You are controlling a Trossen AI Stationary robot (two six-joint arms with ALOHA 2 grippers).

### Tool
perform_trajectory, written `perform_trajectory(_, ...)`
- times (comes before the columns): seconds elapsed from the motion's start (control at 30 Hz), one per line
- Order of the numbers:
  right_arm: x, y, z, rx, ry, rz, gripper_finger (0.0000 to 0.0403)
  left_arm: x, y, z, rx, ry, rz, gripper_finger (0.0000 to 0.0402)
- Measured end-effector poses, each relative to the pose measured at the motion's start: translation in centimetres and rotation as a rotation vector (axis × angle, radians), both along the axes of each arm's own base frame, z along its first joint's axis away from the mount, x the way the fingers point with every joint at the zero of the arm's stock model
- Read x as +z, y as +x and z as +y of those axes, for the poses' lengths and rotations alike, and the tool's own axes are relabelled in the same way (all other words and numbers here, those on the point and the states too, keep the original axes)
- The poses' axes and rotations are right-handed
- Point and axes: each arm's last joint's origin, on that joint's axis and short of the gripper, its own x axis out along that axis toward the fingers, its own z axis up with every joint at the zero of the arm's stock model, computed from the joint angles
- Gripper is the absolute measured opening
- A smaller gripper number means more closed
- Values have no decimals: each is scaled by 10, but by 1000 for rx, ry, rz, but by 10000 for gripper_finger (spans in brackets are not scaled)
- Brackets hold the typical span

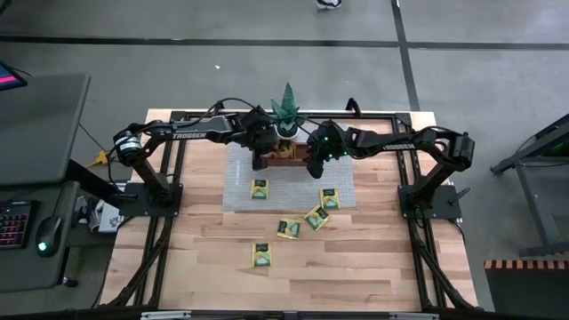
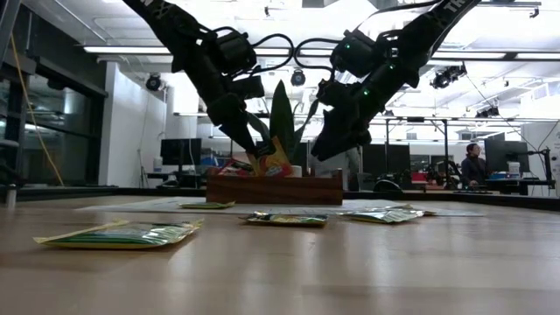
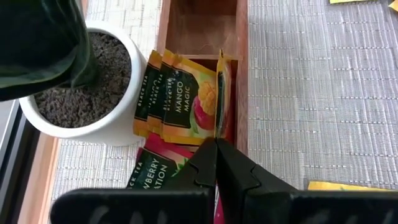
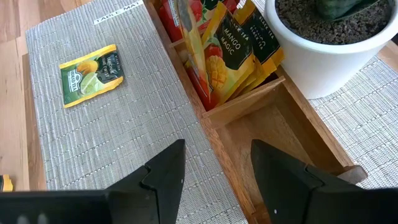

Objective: Pick & Place Tea
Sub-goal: Put the orange tea bag into the middle section of the wooden organizer, then put the yellow tea bag into the right section of the wooden organizer

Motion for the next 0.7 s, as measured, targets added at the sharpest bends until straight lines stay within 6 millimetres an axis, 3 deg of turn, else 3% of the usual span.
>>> perform_trajectory(0.2,0,0,0,1,1,0,179,1,1,0,-4,6,-15,9)
perform_trajectory(0.53,0,0,0,4,3,-1,179,0,0,3,66,65,18,117)
perform_trajectory(0.7,0,0,0,2,8,-3,179,2,1,5,145,76,-3,150)
